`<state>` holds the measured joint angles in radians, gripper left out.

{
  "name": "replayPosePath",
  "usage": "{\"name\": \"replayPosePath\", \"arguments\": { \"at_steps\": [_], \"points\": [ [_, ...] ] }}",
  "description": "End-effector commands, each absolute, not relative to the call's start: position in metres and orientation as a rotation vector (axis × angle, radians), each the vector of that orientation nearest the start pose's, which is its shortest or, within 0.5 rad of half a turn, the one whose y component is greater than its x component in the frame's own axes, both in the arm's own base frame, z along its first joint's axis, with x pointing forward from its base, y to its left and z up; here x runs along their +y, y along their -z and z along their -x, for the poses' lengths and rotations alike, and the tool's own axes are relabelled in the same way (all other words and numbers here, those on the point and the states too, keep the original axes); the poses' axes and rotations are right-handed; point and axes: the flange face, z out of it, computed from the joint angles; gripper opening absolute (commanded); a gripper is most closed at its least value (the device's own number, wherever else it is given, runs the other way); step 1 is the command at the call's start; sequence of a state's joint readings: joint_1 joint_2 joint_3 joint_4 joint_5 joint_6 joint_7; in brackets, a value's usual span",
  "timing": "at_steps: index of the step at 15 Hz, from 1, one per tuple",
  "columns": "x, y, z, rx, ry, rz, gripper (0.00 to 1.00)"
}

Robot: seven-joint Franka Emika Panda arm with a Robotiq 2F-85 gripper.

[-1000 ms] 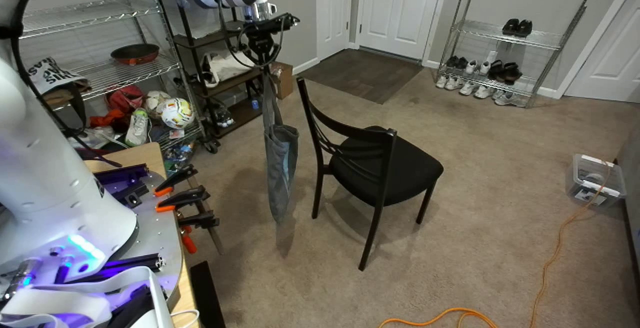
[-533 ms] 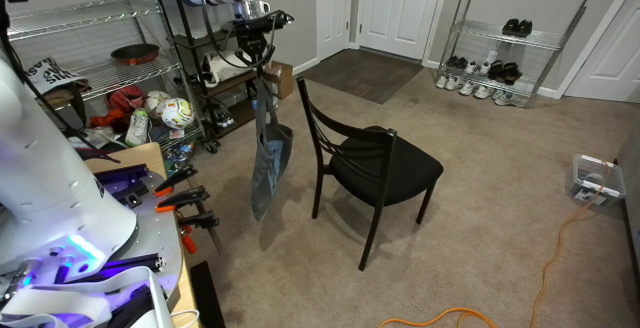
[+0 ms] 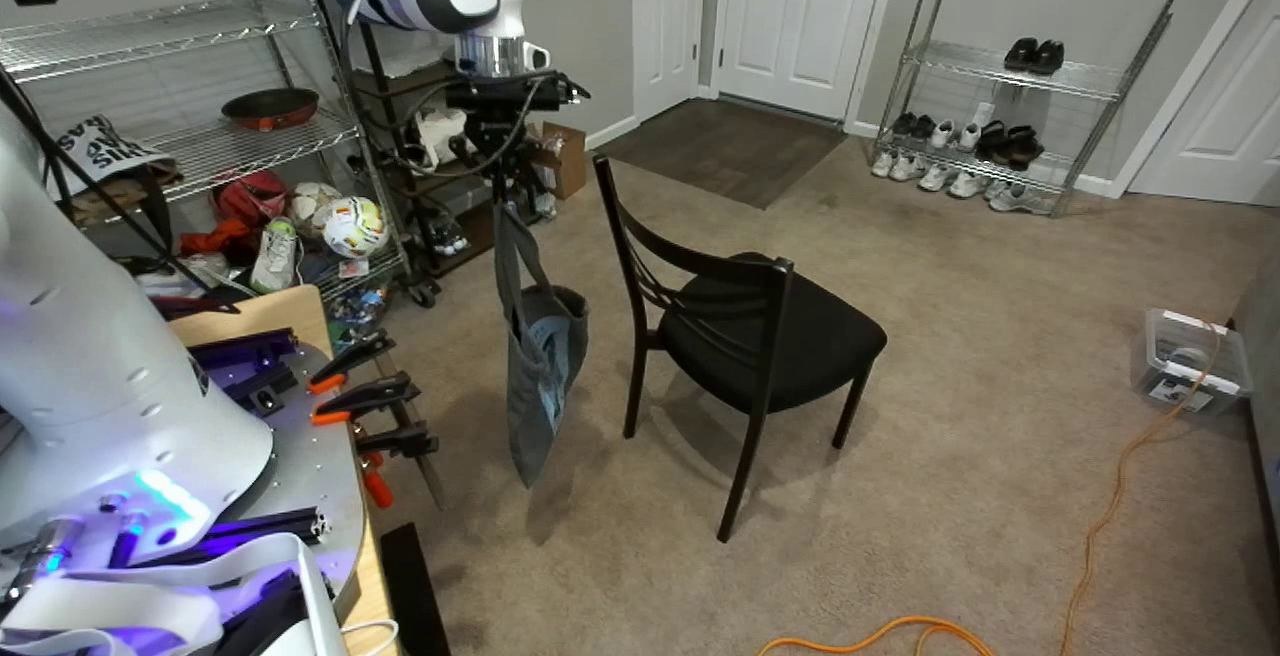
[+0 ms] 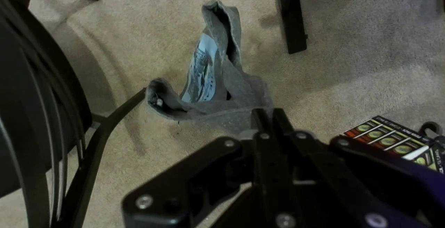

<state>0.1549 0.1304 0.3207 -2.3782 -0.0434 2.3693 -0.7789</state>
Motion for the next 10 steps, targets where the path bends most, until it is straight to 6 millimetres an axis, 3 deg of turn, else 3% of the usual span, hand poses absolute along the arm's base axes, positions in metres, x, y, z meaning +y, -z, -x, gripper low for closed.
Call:
{"name": "replayPosePath", "arguments": {
  "at_steps": [1,10],
  "points": [
    [0.165,-0.271,-0.411,-1.702,-0.198,2.546,0.02],
    [0.041,-0.262,-0.421,-1.321,-0.223,2.636,0.02]
  ]
}}
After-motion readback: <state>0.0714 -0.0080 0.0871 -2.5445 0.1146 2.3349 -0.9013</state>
